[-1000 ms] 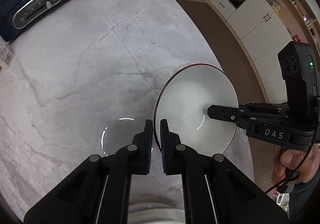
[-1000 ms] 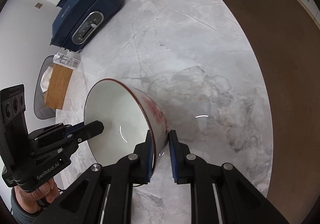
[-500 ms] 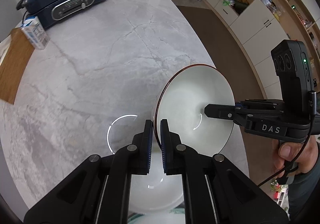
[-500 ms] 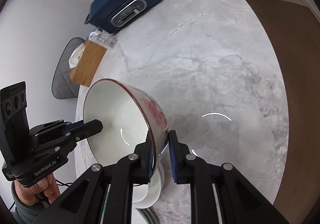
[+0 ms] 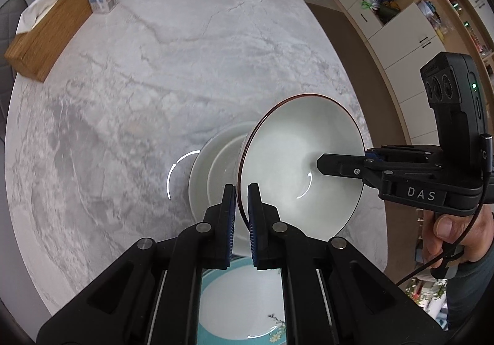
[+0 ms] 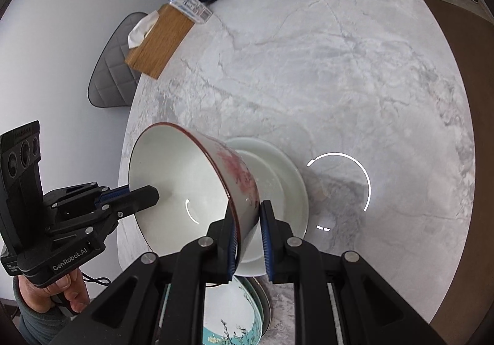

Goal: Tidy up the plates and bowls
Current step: 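Carry the pink floral bowl over the white bowls and lower it in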

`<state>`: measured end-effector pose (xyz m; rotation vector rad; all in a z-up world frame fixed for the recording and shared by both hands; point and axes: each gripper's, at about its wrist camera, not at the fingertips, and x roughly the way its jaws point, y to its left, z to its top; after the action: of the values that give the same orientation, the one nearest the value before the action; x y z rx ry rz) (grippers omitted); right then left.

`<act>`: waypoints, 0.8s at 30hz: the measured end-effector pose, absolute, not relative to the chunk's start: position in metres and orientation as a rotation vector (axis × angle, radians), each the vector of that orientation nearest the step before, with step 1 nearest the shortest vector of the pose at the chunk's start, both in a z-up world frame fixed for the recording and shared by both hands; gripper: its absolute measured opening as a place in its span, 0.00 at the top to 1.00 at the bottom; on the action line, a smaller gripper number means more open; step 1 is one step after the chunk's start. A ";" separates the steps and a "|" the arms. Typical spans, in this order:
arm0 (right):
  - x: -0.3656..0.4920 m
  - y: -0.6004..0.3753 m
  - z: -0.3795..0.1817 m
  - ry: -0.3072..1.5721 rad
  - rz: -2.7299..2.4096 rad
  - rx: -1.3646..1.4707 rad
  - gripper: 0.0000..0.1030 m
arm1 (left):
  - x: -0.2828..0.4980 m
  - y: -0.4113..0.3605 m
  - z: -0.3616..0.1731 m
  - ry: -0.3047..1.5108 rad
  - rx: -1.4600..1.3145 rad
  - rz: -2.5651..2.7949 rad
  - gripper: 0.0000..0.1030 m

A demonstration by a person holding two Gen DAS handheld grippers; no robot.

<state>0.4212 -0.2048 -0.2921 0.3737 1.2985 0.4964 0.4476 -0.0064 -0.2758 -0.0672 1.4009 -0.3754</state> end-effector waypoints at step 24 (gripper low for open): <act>0.420 -0.180 -0.327 1.385 0.432 0.234 0.84 | 0.441 -0.008 -0.340 1.505 -0.048 -0.317 0.94</act>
<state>0.4196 -0.1802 -0.3272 0.2342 1.3851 0.4316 0.4409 -0.0076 -0.3401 -0.0475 1.5045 -0.3175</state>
